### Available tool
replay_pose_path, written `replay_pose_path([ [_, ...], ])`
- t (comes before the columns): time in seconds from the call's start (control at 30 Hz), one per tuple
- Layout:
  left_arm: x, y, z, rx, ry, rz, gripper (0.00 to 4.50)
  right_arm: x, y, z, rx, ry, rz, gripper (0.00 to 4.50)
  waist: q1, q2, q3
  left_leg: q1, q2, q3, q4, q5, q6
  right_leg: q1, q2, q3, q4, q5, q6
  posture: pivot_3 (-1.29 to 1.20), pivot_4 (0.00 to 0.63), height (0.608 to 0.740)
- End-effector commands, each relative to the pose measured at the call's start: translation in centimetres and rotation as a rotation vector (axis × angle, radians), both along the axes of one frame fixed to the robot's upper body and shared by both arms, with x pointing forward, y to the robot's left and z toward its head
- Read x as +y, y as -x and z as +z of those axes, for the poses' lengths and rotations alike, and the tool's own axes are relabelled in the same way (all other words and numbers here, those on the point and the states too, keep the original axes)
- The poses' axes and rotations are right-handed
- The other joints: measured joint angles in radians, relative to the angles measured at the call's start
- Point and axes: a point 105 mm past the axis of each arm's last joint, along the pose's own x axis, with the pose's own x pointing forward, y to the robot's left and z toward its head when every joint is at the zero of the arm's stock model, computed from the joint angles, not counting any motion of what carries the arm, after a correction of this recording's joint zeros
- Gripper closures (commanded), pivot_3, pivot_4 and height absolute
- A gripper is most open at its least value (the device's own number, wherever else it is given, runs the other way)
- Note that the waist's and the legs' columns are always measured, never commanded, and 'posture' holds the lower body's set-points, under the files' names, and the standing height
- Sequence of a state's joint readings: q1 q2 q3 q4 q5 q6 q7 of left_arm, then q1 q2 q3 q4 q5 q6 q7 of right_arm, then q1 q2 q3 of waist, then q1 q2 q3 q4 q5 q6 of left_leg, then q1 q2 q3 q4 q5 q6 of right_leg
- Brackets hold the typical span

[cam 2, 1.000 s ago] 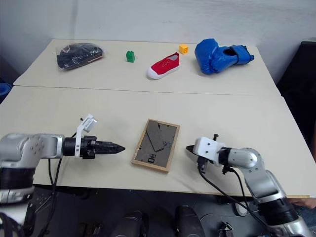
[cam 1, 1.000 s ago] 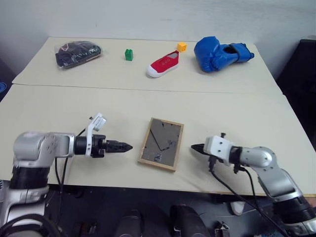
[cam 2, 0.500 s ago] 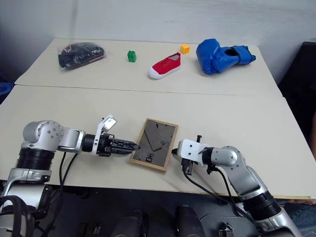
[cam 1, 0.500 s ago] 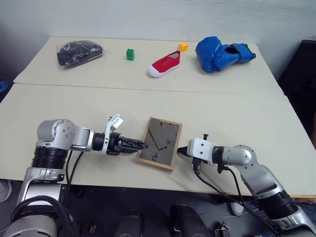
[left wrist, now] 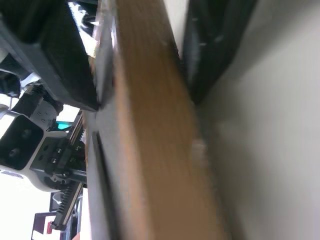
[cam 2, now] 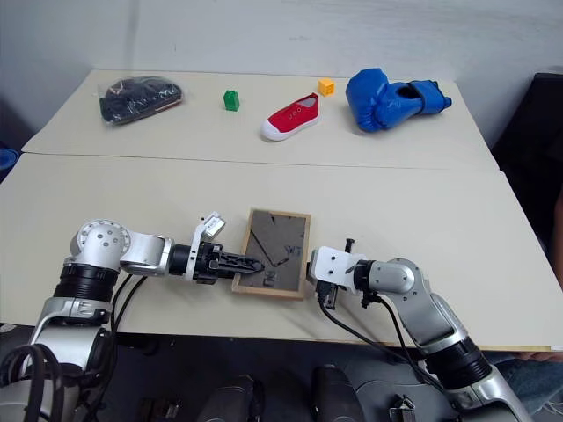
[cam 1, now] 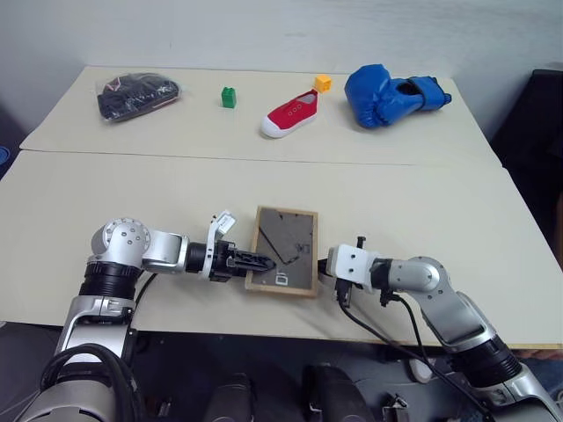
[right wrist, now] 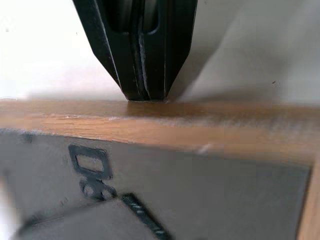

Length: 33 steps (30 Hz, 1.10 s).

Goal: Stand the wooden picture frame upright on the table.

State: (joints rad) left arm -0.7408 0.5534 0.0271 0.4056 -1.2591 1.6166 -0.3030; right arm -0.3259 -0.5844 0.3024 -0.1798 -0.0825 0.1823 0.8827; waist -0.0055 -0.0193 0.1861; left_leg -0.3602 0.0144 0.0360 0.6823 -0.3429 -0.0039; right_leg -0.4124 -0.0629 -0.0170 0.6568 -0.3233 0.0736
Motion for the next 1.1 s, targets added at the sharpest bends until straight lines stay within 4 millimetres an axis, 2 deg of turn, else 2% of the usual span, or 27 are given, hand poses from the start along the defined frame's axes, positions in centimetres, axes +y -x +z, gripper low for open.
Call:
replay_pose_path([
  [0.03,-0.8,0.0,1.2,-0.042,0.045,-0.015,3.19,0.4,0.2,0.2,-0.005,-0.013,0.005,4.5,0.0,0.0,0.0,0.0,0.0,0.0,0.0,0.0,0.0,0.0,0.0,0.0,0.0,0.0,0.0,0.0,0.15,0.74],
  [0.07,-0.9,0.0,1.3,-0.048,0.05,-0.012,3.24,0.4,0.2,0.2,-0.005,-0.015,0.002,4.5,0.0,0.0,0.0,0.0,0.0,0.0,0.0,0.0,0.0,0.0,0.0,0.0,0.0,0.0,0.0,0.0,0.15,0.74],
  [0.2,0.2,0.4,3.0,-0.183,0.099,0.018,3.25,-1.9,1.2,2.3,0.0,-0.137,-0.03,4.5,0.002,0.0,0.0,-0.001,0.0,0.0,-0.001,0.0,-0.001,0.0,0.0,0.0,0.0,0.0,0.0,0.0,0.15,0.74],
  [0.33,1.7,-0.4,4.9,-0.505,0.116,0.089,3.25,-4.4,2.4,4.2,0.065,-0.257,-0.036,3.64,0.0,0.0,0.0,-0.004,0.0,0.0,0.001,0.0,-0.001,-0.002,0.0,-0.001,-0.001,0.0,0.0,0.0,0.15,0.74],
  [0.43,2.3,-0.2,5.5,-0.816,0.087,0.026,3.25,-4.5,3.5,6.4,0.153,-0.379,0.036,2.65,-0.005,0.0,0.0,-0.003,0.001,0.0,0.0,0.0,-0.002,-0.002,0.001,-0.001,-0.004,0.0,0.0,0.0,0.15,0.74],
  [0.57,1.4,-0.6,4.2,-0.94,0.0,-0.045,3.25,-1.0,3.8,10.7,0.13,-0.469,0.231,1.37,-0.005,0.001,0.0,0.0,0.001,0.001,-0.001,0.0,-0.002,0.0,0.002,0.0,-0.005,0.0,-0.001,0.0,0.15,0.74],
  [0.7,0.5,-0.4,3.1,-0.953,-0.041,-0.108,3.25,2.3,3.3,13.5,0.074,-0.508,0.352,0.06,-0.006,0.001,0.0,-0.001,0.001,0.0,-0.002,0.0,-0.001,-0.001,0.002,0.0,-0.004,0.0,-0.001,0.0,0.15,0.74],
  [0.8,0.2,-0.1,2.6,-0.931,-0.037,-0.125,3.25,4.2,2.6,14.8,0.031,-0.516,0.402,0.02,-0.007,0.001,0.0,-0.007,0.001,0.0,0.0,0.0,-0.001,-0.005,0.001,-0.001,-0.001,0.0,0.0,0.0,0.15,0.74],
  [0.87,0.1,-0.1,2.6,-0.931,-0.028,-0.12,3.25,5.2,1.8,15.1,0.013,-0.504,0.405,0.02,-0.008,0.001,0.0,-0.009,0.001,0.0,0.001,0.0,0.0,-0.007,0.0,-0.001,0.0,0.0,0.0,0.0,0.15,0.74],
  [1.1,-0.1,0.0,2.5,-0.927,-0.025,-0.125,3.25,7.1,0.2,13.4,-0.016,-0.435,0.412,0.02,-0.002,0.001,0.0,-0.011,0.001,0.0,0.001,-0.001,0.003,-0.007,0.0,-0.001,-0.001,0.0,0.0,0.0,0.15,0.74],
])
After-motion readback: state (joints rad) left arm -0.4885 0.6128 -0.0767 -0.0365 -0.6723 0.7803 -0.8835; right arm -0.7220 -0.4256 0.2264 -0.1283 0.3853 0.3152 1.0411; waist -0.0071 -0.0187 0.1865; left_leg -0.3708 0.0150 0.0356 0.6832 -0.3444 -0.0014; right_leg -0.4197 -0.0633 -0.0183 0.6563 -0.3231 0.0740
